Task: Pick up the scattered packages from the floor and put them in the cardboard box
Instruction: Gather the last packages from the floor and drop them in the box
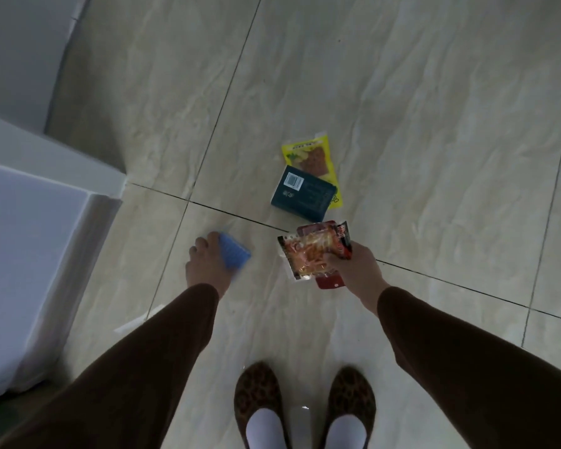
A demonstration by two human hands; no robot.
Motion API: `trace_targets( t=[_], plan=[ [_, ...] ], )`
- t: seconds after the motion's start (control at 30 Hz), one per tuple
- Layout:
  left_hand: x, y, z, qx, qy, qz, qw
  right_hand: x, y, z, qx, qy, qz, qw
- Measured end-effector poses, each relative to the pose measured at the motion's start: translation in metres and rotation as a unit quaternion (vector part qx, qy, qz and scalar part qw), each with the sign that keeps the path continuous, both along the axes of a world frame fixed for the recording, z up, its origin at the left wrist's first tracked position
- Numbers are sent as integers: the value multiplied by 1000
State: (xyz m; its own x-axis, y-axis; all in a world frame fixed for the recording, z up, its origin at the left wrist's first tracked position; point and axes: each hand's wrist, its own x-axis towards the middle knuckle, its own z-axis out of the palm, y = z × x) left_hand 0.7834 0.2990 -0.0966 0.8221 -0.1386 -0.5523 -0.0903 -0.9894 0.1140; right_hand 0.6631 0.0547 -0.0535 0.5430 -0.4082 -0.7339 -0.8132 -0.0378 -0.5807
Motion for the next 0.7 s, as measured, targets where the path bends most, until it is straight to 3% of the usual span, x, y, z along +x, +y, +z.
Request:
trace_targets(
  t=[0.17,0.33,0.43,0.53,0.7],
  plan=[
    [-6,-16,-6,-149,79,127,978,7,-21,0,30,-22,-32,999],
    [28,-74,45,-311,119,146,932,32,-43,20,60,-45,-113,991],
    [60,-105,55,-304,117,87,942,62,-59,23,57,-62,-176,981],
    [81,-127,52,-236,46,-46,970,98,-72,18,24,-86,-230,969],
    [92,-150,38,-190,20,-246,950,153,-77,-7,9,-77,-218,973]
  ],
)
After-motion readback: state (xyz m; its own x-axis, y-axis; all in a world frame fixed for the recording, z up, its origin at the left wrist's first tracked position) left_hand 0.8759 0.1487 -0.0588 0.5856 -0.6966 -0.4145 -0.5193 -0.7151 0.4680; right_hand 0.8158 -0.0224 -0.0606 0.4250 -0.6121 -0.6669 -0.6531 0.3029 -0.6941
